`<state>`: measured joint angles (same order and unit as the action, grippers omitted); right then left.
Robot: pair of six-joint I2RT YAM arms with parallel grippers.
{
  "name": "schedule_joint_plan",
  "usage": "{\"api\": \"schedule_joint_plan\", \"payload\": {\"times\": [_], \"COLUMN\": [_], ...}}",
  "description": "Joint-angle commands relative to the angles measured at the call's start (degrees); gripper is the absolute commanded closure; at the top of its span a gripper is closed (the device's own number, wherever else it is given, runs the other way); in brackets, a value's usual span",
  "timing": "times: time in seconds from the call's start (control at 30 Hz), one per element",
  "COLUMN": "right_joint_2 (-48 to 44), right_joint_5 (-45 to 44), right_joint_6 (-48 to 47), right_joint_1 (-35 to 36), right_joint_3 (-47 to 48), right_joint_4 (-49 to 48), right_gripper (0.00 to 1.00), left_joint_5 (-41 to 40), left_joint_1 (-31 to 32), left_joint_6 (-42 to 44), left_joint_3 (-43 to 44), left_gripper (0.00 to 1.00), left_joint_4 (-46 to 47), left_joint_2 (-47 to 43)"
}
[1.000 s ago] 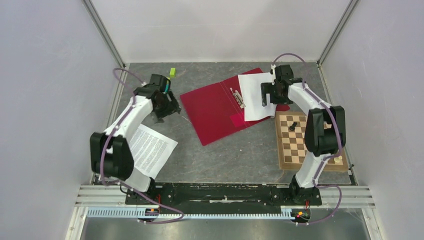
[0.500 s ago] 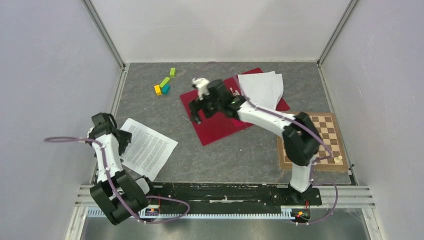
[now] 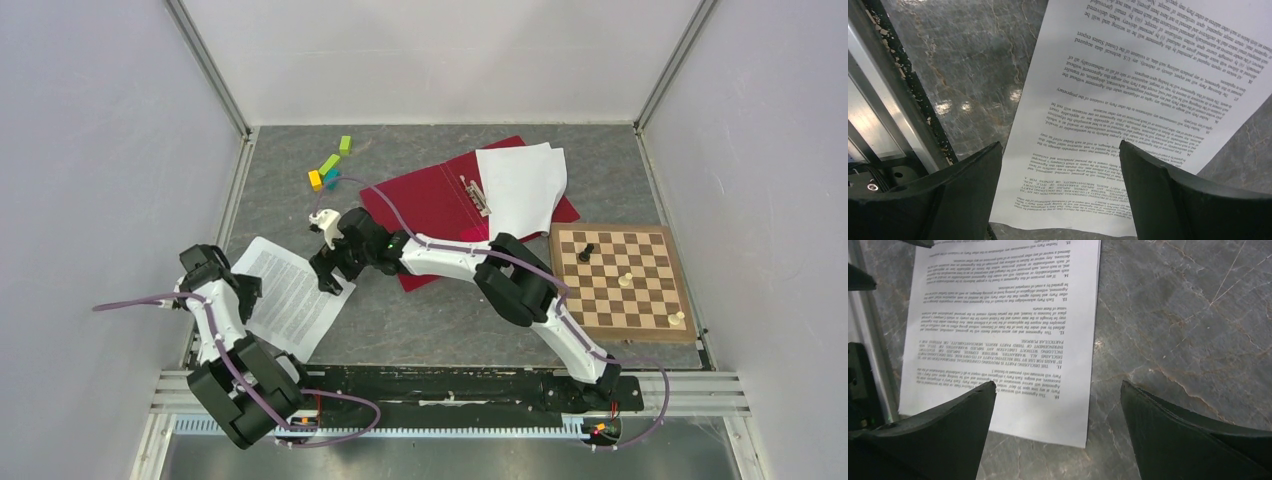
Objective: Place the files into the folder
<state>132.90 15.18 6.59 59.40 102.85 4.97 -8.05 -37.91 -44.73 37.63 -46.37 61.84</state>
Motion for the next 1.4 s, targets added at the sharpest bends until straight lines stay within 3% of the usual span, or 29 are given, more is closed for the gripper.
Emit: {"api": "schedule_joint_plan", "payload": {"times": [0.0,0.2,0.4,0.9,1.13,1.37], "right_joint_2": [2.5,6.3,6.9,10.3,9.5,7.7], "right_joint_5": [-2.6,-2.3,0.8,19.9,20.3,19.9], "right_joint_6": [2.8,3.7,5.1,13.3,14.6,15.6], "right_joint_1": [-0.1,1.8,4.2,4.7,3.3,0.8], "right_joint_3": [3.8,6.7,3.1,8.6,7.3,4.5], "right_joint_4": [-7.3,-5.7,-5.1,-1.9,-2.1,-3.7], "right_gripper": [0.02,0.02,0.02,0.02,0.02,0.02], "left_joint_5": [-3.6,0.2,2.0,12.3,20.7,19.2], "left_joint_1": [-0.4,-0.5,-0.4,0.0,2.9,4.8], "left_joint_6": [-4.0,-7.8,-7.7,-1.5,1.1,2.6], "left_joint_3": [-1.1,-8.1,-8.8,-7.7,-7.5,-5.5], "left_gripper": [0.07,0.07,0.07,0.07,0.18,0.39], "left_joint_4": [2.2,8.7,11.0,16.6,19.5,14.6], "left_joint_2": [1.5,2.0,5.3,13.5,14.7,10.6]}}
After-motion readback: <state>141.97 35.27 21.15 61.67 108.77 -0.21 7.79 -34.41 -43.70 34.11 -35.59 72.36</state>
